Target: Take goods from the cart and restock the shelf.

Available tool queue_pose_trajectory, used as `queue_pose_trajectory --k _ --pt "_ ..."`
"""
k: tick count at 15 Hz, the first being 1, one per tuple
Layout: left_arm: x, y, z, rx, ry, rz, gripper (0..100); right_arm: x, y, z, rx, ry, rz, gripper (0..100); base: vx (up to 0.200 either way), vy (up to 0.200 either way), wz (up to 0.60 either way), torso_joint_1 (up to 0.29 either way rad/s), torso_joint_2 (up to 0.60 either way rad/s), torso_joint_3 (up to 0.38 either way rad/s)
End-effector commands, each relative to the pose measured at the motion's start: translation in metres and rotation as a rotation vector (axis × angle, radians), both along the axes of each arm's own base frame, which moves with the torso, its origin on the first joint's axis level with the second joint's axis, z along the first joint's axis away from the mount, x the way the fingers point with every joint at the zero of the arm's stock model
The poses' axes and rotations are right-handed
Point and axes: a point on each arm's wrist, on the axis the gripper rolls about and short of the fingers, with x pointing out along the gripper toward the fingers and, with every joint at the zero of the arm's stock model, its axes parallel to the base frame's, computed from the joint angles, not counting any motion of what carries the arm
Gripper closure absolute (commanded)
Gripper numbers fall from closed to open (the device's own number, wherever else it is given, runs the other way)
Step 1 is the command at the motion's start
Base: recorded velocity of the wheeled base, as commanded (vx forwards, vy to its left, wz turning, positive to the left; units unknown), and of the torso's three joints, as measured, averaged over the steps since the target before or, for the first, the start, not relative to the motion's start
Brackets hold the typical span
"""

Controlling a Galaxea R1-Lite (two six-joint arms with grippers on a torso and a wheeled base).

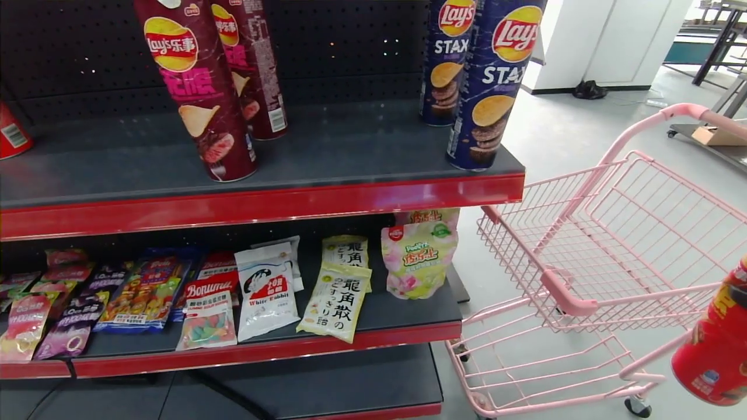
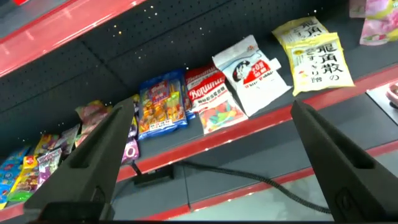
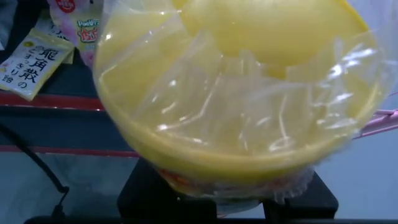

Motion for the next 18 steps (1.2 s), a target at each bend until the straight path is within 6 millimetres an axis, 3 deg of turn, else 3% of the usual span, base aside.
queue_pose_trajectory --k 1,9,13,18 --pt "-0.001 0.000 -0.001 -0.001 -0.006 0.001 0 0.001 0.000 -0.002 -0.001 0.008 0.001 100 0.000 0.000 0.00 0.119 -0.35 -0.256" --pt "-0.001 0.000 -0.003 0.001 -0.003 0.001 0 0.003 0.001 0.001 -0.011 0.006 0.023 100 0.000 0.000 0.00 0.172 -0.53 -0.353" --pt "-0.001 0.000 -0.003 0.000 -0.003 0.001 0 0.005 0.005 0.012 0.040 -0.024 0.200 100 0.000 0.000 0.00 0.224 -0.57 -0.361" --pt "0.000 0.000 -0.003 0.006 0.003 0.001 0 0.030 0.015 0.019 0.052 0.024 0.356 100 0.000 0.000 0.00 0.092 -0.24 -0.140"
